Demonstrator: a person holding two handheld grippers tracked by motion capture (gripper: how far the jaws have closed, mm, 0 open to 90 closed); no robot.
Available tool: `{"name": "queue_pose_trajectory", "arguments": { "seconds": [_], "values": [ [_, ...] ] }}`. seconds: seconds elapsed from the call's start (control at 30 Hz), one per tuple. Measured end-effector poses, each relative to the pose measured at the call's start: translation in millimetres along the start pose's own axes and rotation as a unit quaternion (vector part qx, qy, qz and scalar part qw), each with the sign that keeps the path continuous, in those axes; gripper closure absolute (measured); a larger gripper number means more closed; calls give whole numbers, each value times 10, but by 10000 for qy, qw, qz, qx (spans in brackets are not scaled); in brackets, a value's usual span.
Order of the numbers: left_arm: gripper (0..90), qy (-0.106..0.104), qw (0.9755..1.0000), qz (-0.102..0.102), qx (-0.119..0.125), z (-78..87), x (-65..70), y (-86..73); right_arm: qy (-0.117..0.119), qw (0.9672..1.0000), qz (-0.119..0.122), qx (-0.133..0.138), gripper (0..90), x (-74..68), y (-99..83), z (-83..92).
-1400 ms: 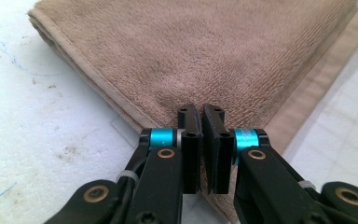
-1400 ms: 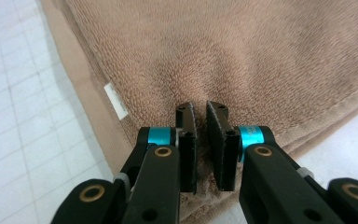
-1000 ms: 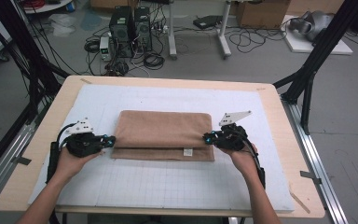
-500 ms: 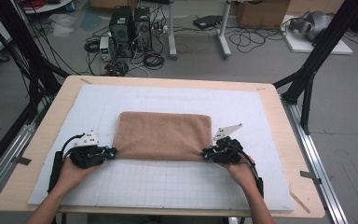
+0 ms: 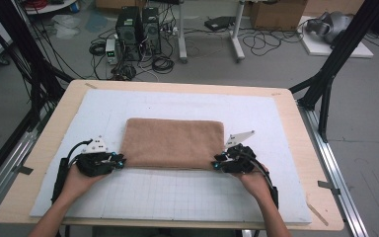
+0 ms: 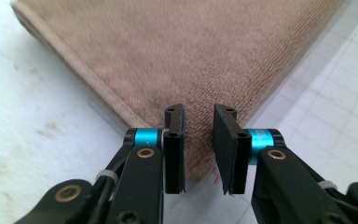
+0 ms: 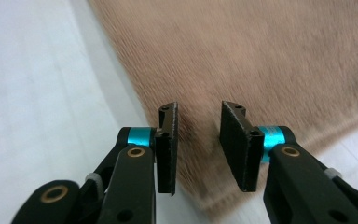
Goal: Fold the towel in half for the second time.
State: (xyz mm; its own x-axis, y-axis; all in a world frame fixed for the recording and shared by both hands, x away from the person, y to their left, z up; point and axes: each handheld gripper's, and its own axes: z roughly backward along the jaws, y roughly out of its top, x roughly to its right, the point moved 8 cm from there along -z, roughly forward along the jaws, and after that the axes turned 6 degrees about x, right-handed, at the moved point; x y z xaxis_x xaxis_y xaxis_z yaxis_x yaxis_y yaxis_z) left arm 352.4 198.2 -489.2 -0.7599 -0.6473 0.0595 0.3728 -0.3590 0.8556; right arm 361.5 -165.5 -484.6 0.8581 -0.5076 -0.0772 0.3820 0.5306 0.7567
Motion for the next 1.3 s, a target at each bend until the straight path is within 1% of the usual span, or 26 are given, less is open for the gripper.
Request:
{"name": "queue_pose_trajectory", "arguments": {
  "seconds": [0.03,0.07,0.13,0.2,0.23,0.27,0.3,0.33,0.4,0.47,0.5,0.57,0.63,0.67,0.73,0.8,0.83,0.87,1.0,1.1,1.17,1.3],
  "values": [
    [735,-9,10000,30,30,3,-5,-6,-13,10000,-36,5,669,7,-26,-3],
    [734,-6,10000,14,24,5,-4,-5,-16,10000,-58,56,669,8,-44,-1],
    [732,21,10000,-70,-4,-1,0,-7,-16,9999,-73,122,669,10,-60,5],
    [724,13,10000,-48,9,-2,1,-3,-17,9999,-62,133,665,13,-57,4],
    [716,3,10000,-39,14,3,0,0,7,9998,-94,158,653,10,-51,5],
    [699,10,10000,10,52,7,0,12,17,9997,-109,197,627,13,-38,13],
    [671,14,9999,53,101,15,-4,31,-6,9995,-114,307,600,18,-10,22],
    [642,15,9999,89,140,26,-9,52,-70,9991,-118,394,571,36,17,42],
    [602,51,9996,134,255,40,-16,107,-114,9976,-256,629,507,74,74,80],
    [557,54,9994,132,313,51,-23,154,-177,9963,-346,763,431,109,114,111],
    [535,46,9993,135,340,57,-21,170,-259,9954,-376,842,381,121,132,126],
    [500,28,9992,154,381,67,-18,187,-340,9941,-388,957,338,134,155,152],
    [447,61,9990,201,392,77,-14,190,-366,9935,-459,971,290,137,150,168],
    [424,78,9991,174,381,86,-20,189,-351,9932,-467,1005,279,143,151,173],
    [376,128,9989,219,395,98,-24,194,-369,9927,-510,1031,255,143,152,187],
    [362,95,9988,234,419,111,-20,198,-346,9926,-517,1044,230,131,157,193],
    [351,105,9988,248,420,115,-21,198,-367,9926,-483,1049,216,132,159,192],
    [328,121,9989,243,392,123,-22,193,-361,9928,-504,1022,216,120,157,193],
    [274,186,9986,257,421,160,-21,194,-348,9937,-443,972,199,90,148,218],
    [257,200,9984,272,447,191,-19,190,-386,9938,-427,953,189,79,136,256],
    [244,218,9984,266,439,207,-23,183,-396,9934,-426,991,186,80,129,282],
    [229,233,9983,290,451,236,-26,168,-423,9928,-491,1012,176,82,101,315]
  ]
}}
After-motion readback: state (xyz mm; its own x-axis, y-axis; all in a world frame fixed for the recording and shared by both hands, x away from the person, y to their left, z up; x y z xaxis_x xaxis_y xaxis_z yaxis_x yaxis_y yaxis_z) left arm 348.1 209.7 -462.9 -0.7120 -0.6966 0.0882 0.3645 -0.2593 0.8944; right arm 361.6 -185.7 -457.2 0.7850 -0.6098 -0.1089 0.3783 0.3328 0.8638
